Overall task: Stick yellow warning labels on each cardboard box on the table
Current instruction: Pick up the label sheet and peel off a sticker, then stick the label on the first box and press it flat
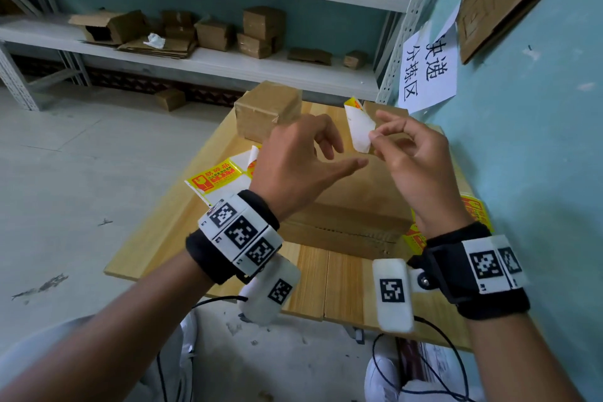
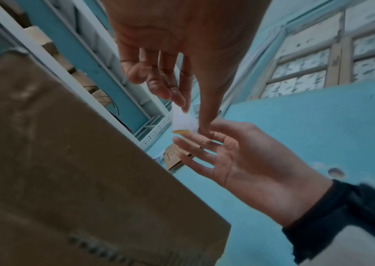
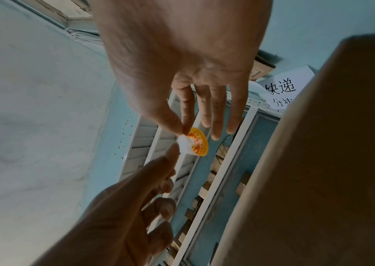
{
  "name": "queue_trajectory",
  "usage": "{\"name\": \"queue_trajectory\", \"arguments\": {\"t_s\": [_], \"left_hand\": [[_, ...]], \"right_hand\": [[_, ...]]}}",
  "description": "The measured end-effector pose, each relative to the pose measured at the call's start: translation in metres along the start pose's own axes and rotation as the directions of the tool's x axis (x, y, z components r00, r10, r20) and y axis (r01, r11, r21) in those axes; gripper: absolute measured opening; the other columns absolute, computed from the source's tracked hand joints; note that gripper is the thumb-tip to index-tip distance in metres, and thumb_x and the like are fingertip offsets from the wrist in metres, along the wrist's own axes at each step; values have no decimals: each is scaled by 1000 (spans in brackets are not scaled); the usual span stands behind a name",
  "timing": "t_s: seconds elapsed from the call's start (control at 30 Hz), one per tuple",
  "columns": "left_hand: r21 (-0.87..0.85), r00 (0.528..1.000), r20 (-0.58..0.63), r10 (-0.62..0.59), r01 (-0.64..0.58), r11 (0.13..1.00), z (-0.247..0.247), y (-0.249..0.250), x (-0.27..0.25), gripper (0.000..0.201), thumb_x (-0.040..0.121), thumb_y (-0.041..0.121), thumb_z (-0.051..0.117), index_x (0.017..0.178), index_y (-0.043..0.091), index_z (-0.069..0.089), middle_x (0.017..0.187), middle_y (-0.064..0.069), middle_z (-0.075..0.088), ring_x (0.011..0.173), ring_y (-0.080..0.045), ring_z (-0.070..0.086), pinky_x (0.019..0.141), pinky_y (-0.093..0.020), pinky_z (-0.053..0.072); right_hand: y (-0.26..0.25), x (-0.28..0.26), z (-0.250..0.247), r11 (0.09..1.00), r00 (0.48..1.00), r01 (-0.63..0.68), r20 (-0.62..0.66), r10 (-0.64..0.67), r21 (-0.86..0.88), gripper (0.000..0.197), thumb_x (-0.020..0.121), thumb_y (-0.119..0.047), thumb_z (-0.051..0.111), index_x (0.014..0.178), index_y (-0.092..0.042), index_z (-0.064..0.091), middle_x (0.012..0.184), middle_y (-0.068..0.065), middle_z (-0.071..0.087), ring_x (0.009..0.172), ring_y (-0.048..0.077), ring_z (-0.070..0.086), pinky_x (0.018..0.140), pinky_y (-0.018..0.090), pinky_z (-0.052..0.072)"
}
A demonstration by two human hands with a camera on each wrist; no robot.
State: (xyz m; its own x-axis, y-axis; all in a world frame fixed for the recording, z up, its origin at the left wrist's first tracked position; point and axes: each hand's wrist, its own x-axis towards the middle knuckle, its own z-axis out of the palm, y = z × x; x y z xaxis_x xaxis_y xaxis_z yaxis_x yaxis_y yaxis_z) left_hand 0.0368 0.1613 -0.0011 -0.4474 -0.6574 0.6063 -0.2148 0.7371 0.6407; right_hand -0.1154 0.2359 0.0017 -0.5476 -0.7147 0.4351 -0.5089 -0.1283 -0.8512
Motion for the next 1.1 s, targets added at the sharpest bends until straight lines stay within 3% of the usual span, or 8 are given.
{"name": "queue_trajectory", "arguments": {"t_s": [0.23, 0.4, 0.57, 0.93, 1.1], "left_hand": [[76, 999, -27, 42, -40, 996, 5, -7, 2, 38, 70, 53, 77, 73, 19, 62, 65, 10, 58, 55, -1, 46, 50, -26, 40], [85, 998, -30, 49, -47, 995, 3, -9, 3, 39, 71, 57, 74, 73, 20, 63, 65, 11, 58, 56, -3, 49, 51, -29, 45], [98, 997, -33, 76, -73, 993, 5, -7, 1, 40, 72, 58, 72, 73, 19, 62, 65, 10, 58, 57, -4, 49, 52, -36, 47], [168, 995, -12, 100, -96, 981, 8, -11, 2, 26, 79, 46, 66, 78, 21, 65, 71, 10, 61, 62, -7, 55, 55, -36, 49], [149, 996, -11, 86, -83, 985, 6, -12, 3, 21, 80, 40, 66, 79, 19, 67, 72, 11, 63, 62, -7, 58, 58, -34, 49]], "right_hand": [[0, -3, 6, 1000, 1000, -13, 2, 13, 23, 5, 88, -18, 69, 83, -18, 69, 123, -6, 66, 96, 10, 69, 93, 38, 55], [1, -6, 8, 1000, 1000, 4, 18, -4, -5, 4, 90, -19, 69, 88, -15, 69, 125, -6, 65, 98, -1, 65, 79, 11, 50], [-1, -8, 12, 1000, 1000, 3, 26, -3, 4, 5, 90, -15, 69, 90, -11, 70, 125, -1, 63, 101, -2, 63, 70, 0, 43], [-4, -13, 14, 996, 999, 47, 26, -45, -81, 10, 91, -22, 69, 95, -12, 69, 125, -6, 62, 105, 4, 63, 78, 5, 48], [-5, -12, 13, 994, 997, 74, 15, -73, -83, 19, 94, -31, 64, 95, -14, 71, 121, -6, 64, 104, 6, 63, 88, 19, 51]]}}
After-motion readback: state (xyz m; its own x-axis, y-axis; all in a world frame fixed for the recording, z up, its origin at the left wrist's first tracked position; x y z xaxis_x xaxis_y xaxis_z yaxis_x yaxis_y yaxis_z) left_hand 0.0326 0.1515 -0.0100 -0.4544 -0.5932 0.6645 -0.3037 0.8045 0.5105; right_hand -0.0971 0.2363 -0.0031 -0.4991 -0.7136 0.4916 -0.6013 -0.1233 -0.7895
